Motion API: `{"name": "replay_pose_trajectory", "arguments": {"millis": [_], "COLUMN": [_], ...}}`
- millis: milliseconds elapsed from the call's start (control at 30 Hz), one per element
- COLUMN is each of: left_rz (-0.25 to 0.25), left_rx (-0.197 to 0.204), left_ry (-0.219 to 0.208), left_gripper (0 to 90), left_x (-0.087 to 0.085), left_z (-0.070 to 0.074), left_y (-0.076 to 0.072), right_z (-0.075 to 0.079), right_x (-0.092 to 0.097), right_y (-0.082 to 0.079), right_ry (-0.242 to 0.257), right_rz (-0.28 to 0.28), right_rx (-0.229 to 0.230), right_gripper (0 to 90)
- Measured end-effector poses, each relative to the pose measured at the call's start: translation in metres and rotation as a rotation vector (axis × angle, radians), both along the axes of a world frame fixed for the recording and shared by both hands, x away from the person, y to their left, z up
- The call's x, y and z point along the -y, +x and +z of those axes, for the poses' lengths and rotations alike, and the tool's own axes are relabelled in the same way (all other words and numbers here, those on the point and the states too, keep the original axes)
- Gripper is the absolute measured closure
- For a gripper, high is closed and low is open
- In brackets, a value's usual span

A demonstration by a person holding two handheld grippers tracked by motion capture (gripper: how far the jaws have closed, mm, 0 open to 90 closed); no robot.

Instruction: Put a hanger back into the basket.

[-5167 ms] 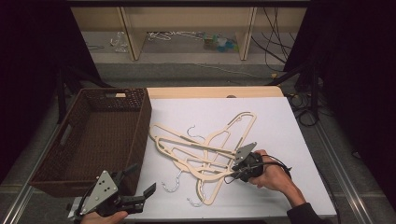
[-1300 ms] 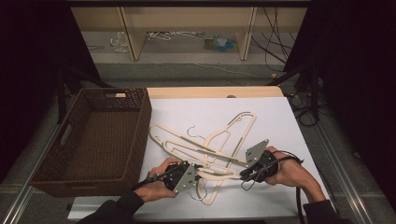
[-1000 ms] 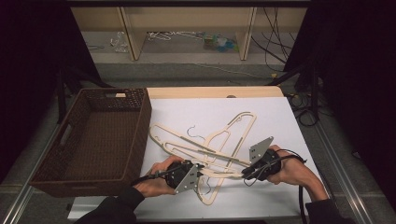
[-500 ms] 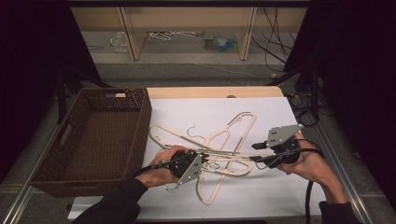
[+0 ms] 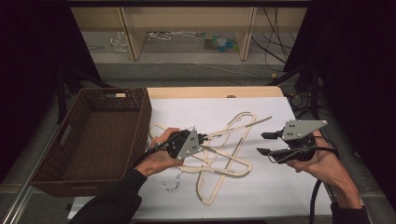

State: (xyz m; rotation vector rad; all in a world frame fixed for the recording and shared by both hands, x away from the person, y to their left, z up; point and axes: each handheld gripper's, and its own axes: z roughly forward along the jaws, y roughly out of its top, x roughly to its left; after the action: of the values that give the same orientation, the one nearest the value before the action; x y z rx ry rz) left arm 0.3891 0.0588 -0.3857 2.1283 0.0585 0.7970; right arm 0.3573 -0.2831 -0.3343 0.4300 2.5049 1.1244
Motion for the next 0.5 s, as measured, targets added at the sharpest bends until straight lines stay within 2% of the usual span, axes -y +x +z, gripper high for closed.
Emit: {"name": "replay_pose_trajectory", "arguments": {"millis": [100,200,367,500], "left_rz": [0.050,0.083,0.108,0.131], "left_rx": [-0.073,-0.137,-0.247,-0.321], "left_ry": [-0.075,-0.123,-0.236,-0.295], "left_gripper": [85.7,85.7,85.7,85.8], "left_x": [-0.005,-0.010,-0.018,-0.025], "left_z": [0.007,0.012,0.021,0.024], "left_y": [0.006,0.008,0.009,0.011], "right_z": [-0.003,-0.008,-0.015,-0.019], "right_x": [-0.003,-0.007,-0.009,-0.010], "right_y": [0.000,0.001,0.004,0.006], "right_ry": [0.001,-0.005,0.002,0.032], "right_rz": [0.005,0.000,-0.015,-0.056], "right_rx": [-0.012,-0.024,-0.036,-0.034], "right_gripper": [47.0,44.1,40.1,32.9]}}
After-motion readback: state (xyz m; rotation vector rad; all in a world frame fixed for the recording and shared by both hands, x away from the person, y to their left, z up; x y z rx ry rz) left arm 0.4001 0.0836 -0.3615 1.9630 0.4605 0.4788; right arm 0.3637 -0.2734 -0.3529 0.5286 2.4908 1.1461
